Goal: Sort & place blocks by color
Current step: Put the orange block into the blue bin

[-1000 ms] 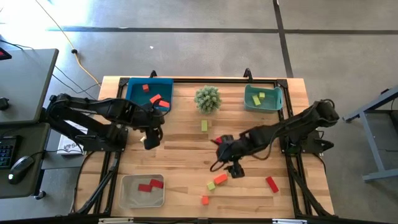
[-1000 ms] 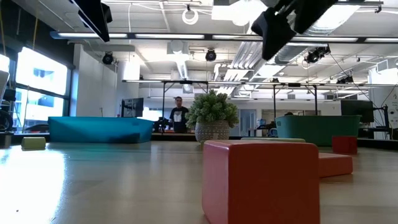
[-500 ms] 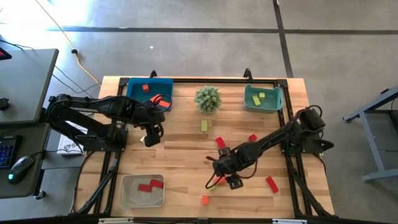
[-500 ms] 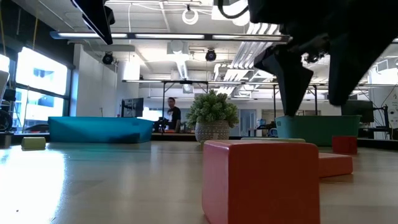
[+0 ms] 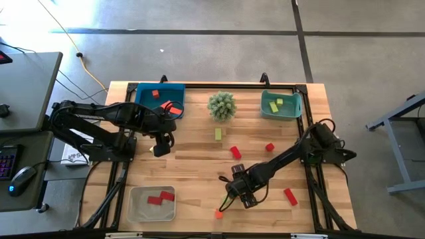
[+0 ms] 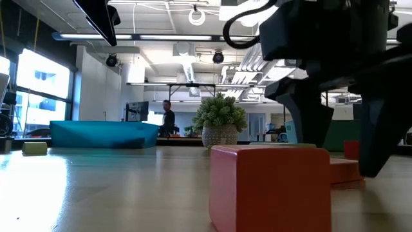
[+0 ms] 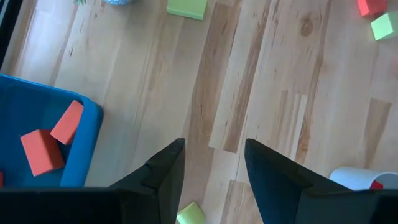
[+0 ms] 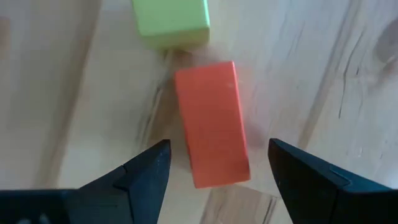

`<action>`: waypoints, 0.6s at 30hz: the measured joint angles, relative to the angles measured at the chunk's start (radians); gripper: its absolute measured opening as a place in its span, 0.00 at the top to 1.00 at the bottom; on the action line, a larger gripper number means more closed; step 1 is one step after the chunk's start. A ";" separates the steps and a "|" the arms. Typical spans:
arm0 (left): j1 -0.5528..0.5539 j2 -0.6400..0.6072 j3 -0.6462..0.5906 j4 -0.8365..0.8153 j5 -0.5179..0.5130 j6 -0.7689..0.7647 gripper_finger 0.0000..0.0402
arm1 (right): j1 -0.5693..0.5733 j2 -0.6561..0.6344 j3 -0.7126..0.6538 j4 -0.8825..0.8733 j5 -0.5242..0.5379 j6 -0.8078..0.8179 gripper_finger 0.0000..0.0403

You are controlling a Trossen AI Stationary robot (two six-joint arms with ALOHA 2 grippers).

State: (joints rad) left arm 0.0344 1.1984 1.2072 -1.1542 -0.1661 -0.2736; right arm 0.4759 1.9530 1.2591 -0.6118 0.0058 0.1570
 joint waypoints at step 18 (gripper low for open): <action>0.080 0.000 0.000 0.000 0.093 0.057 0.61 | 0.002 0.026 0.016 -0.001 0.016 0.072 0.76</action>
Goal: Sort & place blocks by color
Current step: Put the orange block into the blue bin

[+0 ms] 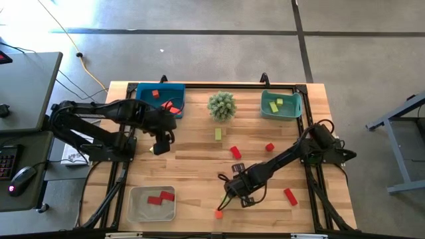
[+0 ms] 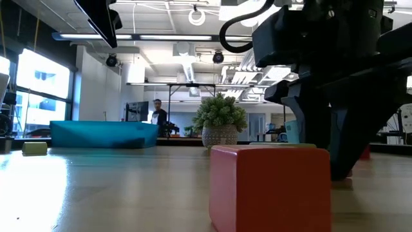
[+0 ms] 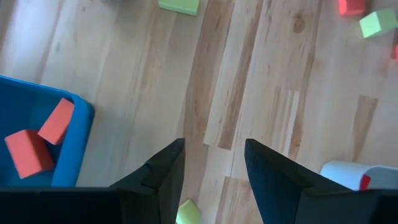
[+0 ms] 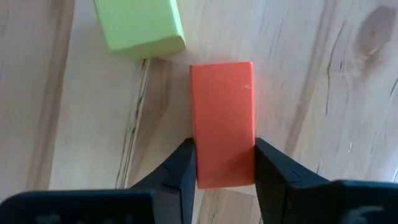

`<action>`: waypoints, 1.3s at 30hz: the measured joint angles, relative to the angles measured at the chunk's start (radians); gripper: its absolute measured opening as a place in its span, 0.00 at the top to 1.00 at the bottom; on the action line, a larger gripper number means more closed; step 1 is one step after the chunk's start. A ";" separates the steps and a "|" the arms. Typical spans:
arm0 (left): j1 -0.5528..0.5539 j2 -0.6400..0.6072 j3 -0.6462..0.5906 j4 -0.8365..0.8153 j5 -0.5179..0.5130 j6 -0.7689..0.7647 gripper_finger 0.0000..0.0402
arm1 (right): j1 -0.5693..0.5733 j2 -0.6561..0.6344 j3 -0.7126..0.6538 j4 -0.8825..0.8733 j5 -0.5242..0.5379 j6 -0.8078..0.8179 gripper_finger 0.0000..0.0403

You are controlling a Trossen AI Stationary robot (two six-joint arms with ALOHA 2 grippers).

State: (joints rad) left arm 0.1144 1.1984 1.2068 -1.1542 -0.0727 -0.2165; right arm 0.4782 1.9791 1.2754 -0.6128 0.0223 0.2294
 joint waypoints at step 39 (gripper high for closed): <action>0.543 0.008 0.000 0.358 0.281 0.093 0.61 | -0.334 0.002 0.508 -0.288 0.471 0.070 0.74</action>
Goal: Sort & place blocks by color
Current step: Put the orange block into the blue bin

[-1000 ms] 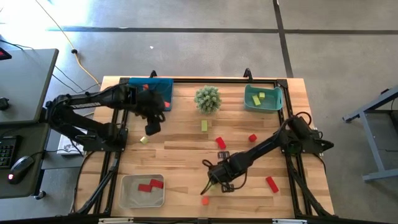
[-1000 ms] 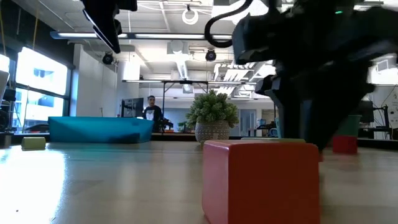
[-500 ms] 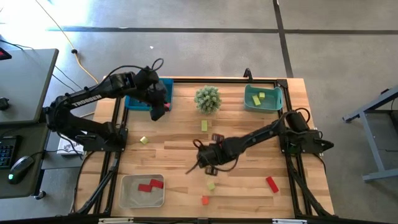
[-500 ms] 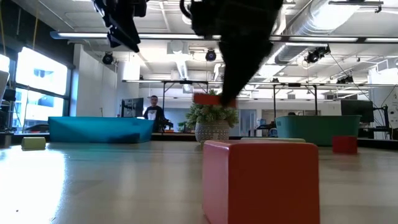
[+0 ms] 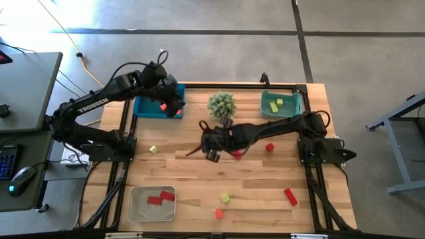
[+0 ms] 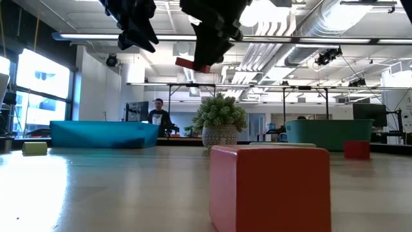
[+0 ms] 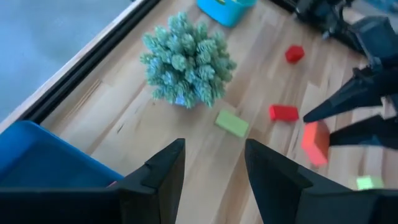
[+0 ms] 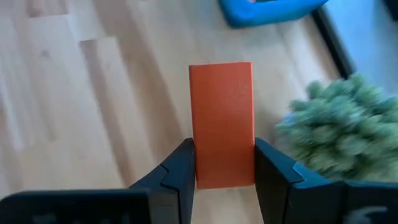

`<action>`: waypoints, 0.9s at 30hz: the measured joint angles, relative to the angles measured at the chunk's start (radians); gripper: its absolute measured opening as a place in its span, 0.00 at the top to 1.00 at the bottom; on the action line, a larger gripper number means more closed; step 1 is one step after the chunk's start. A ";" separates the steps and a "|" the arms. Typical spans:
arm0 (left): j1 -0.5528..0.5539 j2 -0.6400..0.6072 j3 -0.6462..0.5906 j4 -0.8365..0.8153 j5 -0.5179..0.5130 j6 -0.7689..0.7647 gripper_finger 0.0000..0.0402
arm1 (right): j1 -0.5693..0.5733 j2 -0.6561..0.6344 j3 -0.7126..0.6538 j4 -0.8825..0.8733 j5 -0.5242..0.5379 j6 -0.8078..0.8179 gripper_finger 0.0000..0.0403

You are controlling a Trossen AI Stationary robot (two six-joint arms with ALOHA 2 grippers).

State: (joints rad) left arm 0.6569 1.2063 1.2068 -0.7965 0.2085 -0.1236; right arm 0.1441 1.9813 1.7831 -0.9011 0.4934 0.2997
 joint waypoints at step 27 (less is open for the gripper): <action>0.098 0.221 0.000 0.165 0.353 -0.519 0.61 | -0.224 -0.001 0.088 0.016 0.049 -0.442 0.74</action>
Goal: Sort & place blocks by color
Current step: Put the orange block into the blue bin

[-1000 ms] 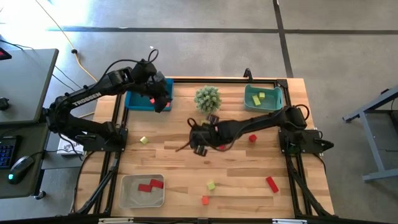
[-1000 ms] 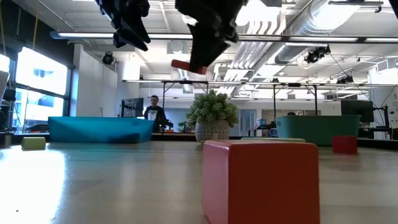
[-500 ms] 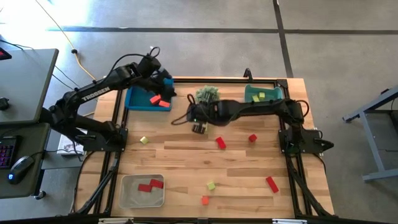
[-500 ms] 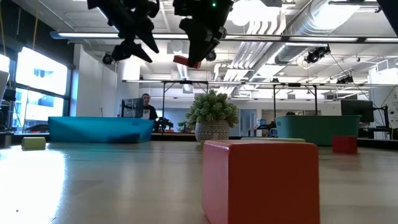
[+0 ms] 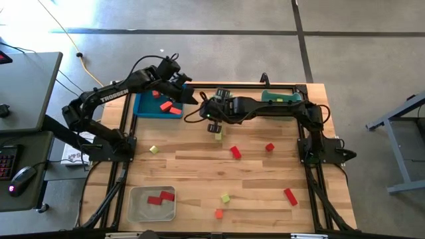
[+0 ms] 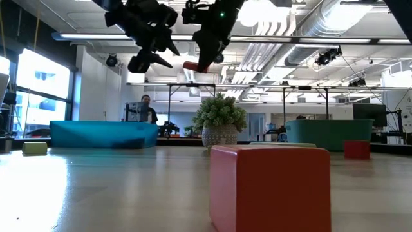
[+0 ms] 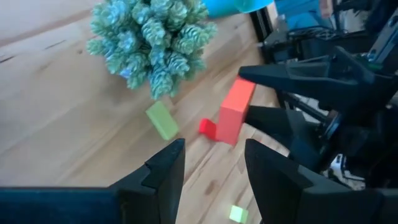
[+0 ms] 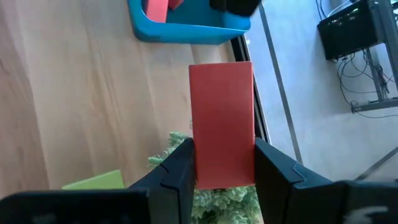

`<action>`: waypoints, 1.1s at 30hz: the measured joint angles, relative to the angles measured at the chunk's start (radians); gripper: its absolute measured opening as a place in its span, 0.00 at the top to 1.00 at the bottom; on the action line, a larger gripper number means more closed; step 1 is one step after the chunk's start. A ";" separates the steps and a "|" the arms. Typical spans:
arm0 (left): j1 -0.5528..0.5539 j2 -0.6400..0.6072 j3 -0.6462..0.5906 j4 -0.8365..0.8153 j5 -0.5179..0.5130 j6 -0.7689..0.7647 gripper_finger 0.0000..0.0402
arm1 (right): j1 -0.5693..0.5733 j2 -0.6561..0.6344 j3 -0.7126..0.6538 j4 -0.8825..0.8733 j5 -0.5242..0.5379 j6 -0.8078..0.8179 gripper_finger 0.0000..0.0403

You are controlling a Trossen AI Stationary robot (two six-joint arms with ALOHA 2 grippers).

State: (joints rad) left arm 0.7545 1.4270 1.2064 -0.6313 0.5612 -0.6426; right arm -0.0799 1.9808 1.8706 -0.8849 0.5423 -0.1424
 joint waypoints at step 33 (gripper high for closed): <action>-0.036 0.001 0.000 0.063 -0.015 0.112 0.92 | -0.012 0.000 0.000 0.191 -0.034 -0.016 0.73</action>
State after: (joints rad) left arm 0.7185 1.4277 1.2064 -0.5686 0.5464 -0.5307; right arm -0.0917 1.9808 1.8706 -0.6936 0.5079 -0.1584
